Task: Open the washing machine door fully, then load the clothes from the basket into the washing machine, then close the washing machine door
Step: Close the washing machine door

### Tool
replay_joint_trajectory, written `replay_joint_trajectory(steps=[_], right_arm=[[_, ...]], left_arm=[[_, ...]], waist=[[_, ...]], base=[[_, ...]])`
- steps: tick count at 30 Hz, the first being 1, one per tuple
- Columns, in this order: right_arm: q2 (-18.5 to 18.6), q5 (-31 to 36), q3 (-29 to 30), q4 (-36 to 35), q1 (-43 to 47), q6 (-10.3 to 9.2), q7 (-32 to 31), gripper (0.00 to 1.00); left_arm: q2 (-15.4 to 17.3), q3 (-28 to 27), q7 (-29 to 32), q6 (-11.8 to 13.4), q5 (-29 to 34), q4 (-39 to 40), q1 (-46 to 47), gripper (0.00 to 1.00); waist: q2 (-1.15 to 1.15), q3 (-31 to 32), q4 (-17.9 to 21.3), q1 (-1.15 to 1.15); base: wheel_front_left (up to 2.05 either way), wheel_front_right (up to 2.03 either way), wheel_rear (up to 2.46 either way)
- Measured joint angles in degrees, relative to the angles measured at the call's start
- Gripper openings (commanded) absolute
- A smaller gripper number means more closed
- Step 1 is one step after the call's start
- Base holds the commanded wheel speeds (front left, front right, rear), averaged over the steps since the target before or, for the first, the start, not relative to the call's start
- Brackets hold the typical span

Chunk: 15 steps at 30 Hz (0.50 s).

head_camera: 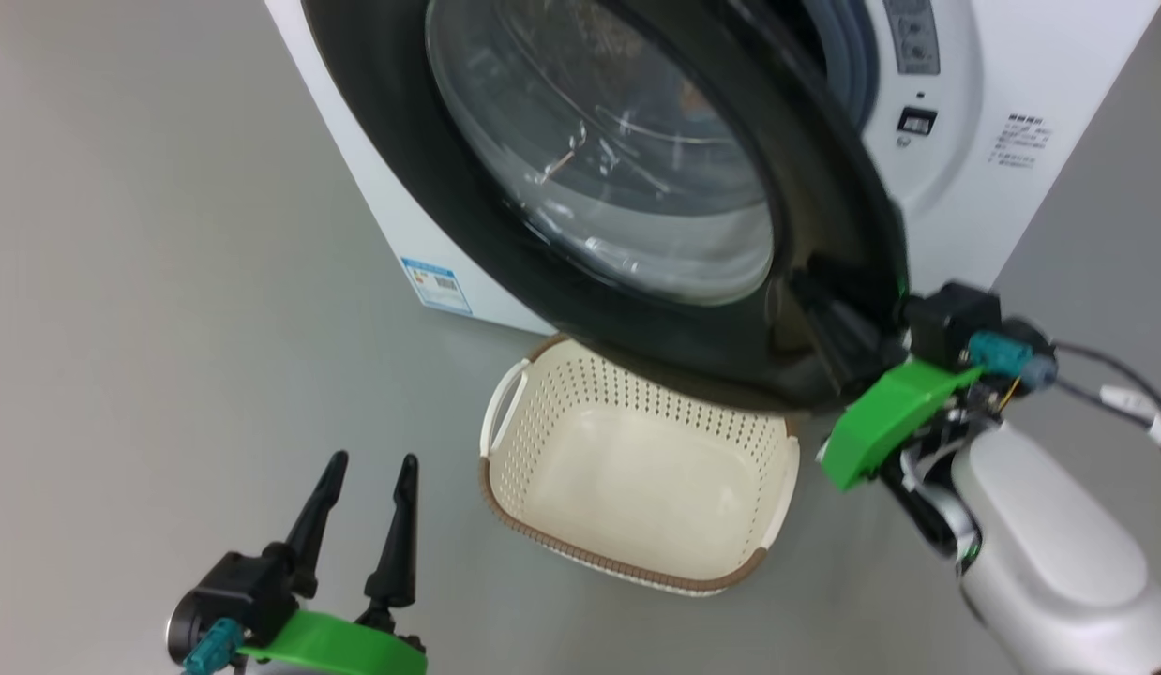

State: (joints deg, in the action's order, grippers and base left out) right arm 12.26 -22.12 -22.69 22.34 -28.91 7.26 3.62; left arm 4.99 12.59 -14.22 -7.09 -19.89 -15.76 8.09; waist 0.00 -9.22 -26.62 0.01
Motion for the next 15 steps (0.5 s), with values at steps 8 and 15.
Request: replay_joint_trajectory(steps=[8,15], right_arm=[[1.89,-0.25,-1.19,6.48,-9.36,0.00,1.45,0.00],[2.32,-2.22,-0.73,13.89,-15.90,0.24,4.12,0.00]], left_arm=[[-1.64,0.00,0.00,-0.12,0.52,0.27,2.14,1.00],[-2.44,0.12,-0.10,-0.21,0.88,0.27,2.87,1.00]], waist=[[0.00,-3.87,-0.55,0.00],[0.00,-5.59,-1.63,0.00]], base=[[0.00,0.00,0.00],[0.00,0.00,0.00]])
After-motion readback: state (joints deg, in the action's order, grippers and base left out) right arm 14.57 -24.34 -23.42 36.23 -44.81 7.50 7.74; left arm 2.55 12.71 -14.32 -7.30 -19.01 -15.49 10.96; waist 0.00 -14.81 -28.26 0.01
